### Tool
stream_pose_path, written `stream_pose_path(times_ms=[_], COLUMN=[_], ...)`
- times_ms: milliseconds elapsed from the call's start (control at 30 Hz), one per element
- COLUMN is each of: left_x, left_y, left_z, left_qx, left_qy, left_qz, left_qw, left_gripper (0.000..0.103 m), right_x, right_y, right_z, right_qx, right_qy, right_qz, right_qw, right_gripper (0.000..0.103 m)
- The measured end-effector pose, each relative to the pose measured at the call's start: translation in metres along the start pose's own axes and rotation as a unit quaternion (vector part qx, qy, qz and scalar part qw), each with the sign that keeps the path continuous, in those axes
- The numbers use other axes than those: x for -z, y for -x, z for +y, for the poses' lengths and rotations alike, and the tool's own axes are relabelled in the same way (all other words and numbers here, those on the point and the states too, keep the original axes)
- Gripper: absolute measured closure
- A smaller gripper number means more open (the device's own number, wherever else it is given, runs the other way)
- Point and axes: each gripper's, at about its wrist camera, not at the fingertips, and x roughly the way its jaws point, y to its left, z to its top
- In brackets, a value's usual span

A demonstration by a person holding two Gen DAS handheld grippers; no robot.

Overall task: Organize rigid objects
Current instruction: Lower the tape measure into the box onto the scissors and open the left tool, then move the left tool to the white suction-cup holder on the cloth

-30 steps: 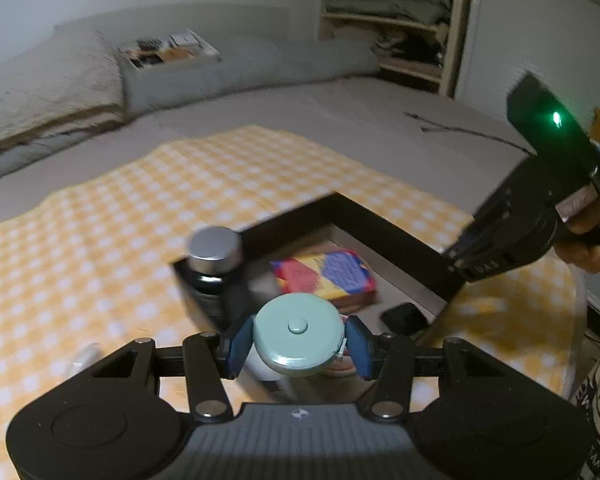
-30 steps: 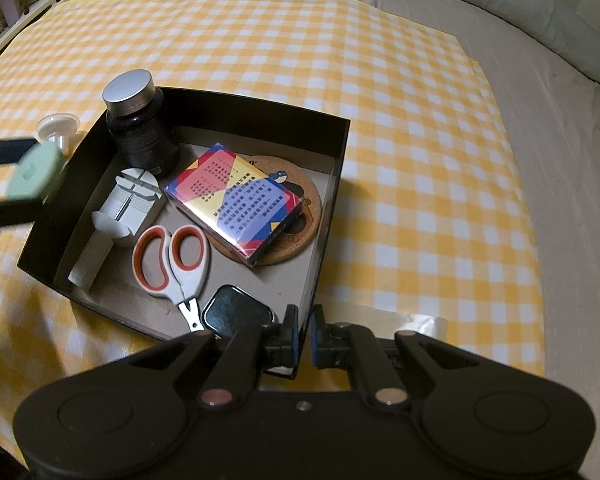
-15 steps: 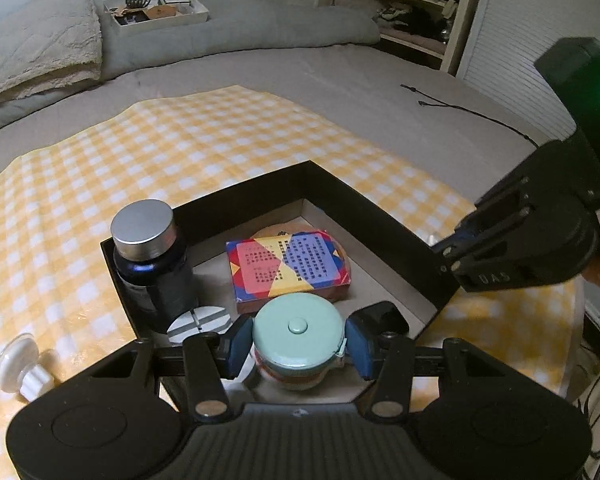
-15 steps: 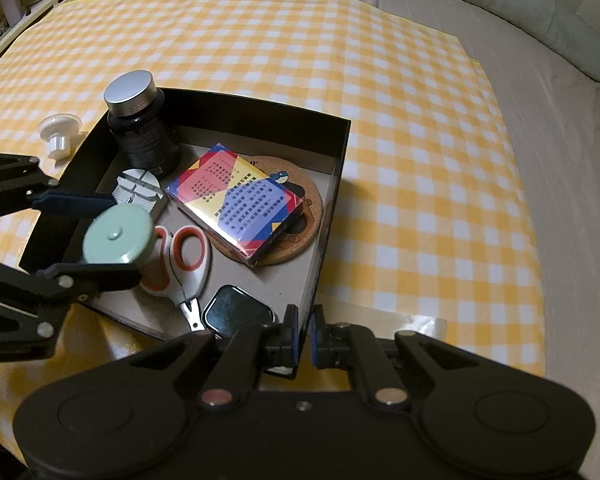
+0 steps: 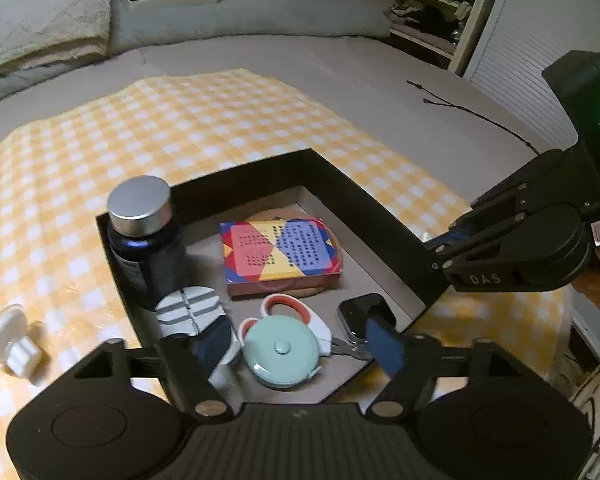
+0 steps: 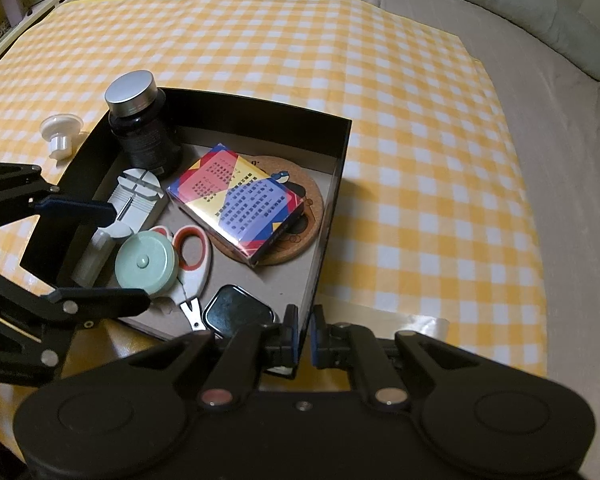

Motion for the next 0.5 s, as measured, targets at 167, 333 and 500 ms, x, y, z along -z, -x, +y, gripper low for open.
stream_pose_path(times_ms=[167,333,500], left_x=[0.001,0.003,0.003], left_y=[0.006,0.011,0.018], left_z=[-0.001,0.001,0.002], left_qx=[-0.018,-0.016,-0.016], left_qy=[-0.004,0.003,0.001], left_qz=[-0.01,-0.009,-0.025], left_qw=[0.9998,0.9998,0.9996], left_gripper=[0.01,0.005,0.003], right_x=[0.0,0.0,0.0], right_y=[0.0,-0.002,-0.002], right_z=[0.001,0.001,0.001], right_qx=[0.002,0.005,0.006], right_qy=[0.001,0.001,0.002], right_qz=[0.0,0.001,0.001], right_qw=[1.0,1.0,1.0], right_gripper=[0.097,0.097,0.097])
